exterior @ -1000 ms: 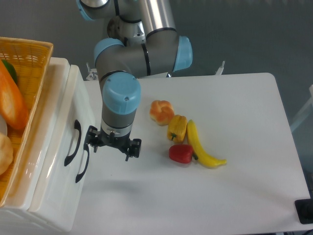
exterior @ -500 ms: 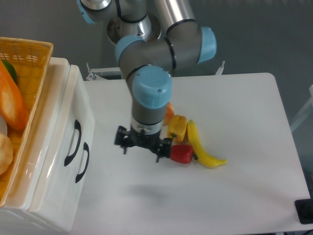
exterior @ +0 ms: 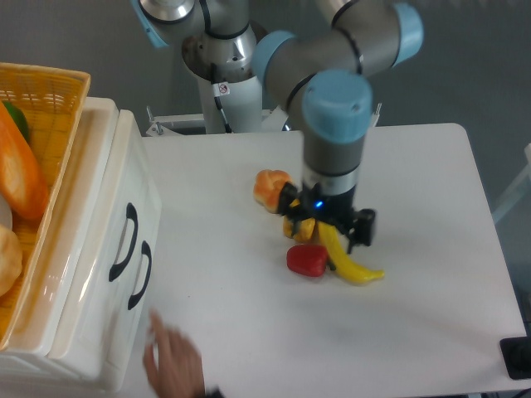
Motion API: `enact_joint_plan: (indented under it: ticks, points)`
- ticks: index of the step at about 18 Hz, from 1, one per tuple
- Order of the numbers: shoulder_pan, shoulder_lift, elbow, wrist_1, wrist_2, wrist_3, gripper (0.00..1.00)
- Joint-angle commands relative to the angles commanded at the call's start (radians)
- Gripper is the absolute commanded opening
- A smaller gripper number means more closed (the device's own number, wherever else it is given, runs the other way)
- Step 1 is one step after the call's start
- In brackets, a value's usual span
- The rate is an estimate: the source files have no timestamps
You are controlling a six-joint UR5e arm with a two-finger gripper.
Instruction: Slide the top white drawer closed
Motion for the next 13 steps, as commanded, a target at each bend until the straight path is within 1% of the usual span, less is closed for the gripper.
enact_joint_plan:
  ticks: [4,5,9,12,13]
  points:
    - [0.075,0.015,-0.02,0.0,0.005,0.184,1.0]
    - [0.088,0.028,-0.026,-0.002,0.005,0.222,1.0]
    - [0.169,0.055,-0.051,-0.014,-0.006,0.365,1.0]
    - [0.229,0.068,-0.051,-0.044,-0.044,0.446,1.0]
    - [0.247,0.072,-0.051,-0.045,-0.048,0.471,1.0]
